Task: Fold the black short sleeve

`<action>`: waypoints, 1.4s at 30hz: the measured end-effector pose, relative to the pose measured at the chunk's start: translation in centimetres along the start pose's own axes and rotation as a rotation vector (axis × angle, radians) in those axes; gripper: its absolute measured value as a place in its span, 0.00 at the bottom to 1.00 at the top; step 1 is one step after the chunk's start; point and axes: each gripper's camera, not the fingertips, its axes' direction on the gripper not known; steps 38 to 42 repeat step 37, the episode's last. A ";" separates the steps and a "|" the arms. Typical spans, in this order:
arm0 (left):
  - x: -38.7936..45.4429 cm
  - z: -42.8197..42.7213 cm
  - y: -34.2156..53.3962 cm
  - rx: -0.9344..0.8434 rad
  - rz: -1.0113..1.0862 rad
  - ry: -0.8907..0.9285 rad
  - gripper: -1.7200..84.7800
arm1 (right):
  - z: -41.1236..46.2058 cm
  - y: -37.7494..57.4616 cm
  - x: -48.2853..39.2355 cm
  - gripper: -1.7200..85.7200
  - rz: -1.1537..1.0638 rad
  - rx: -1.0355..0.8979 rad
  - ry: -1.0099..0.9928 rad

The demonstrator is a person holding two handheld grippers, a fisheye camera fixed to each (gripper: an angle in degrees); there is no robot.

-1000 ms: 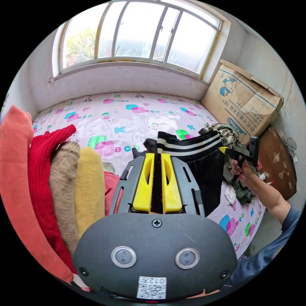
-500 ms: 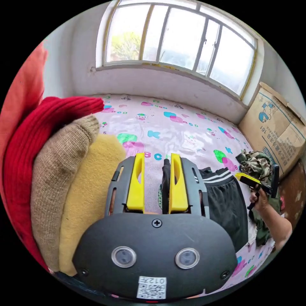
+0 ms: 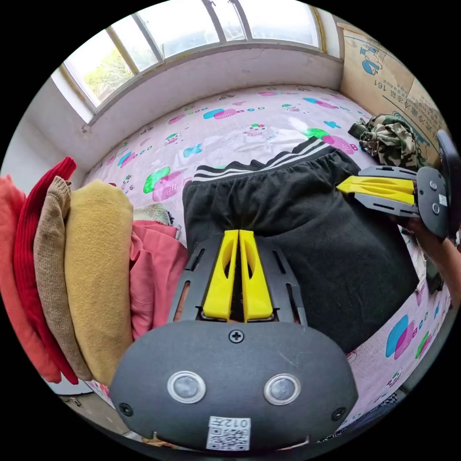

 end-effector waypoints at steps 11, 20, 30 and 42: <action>-5.9 -0.5 7.5 0.272 -0.168 0.268 0.02 | -13.7 5.8 9.7 0.03 0.298 0.244 -0.264; -1.3 -8.5 25.9 0.522 -0.104 0.524 0.02 | -37.8 35.0 13.9 0.03 0.573 0.238 -0.055; 24.4 0.2 41.7 0.075 -0.035 0.919 0.02 | -40.6 56.4 2.5 0.02 0.850 0.028 0.102; 37.4 3.6 44.8 -0.082 0.103 0.940 0.02 | -39.4 52.7 7.5 0.08 0.486 -0.177 0.520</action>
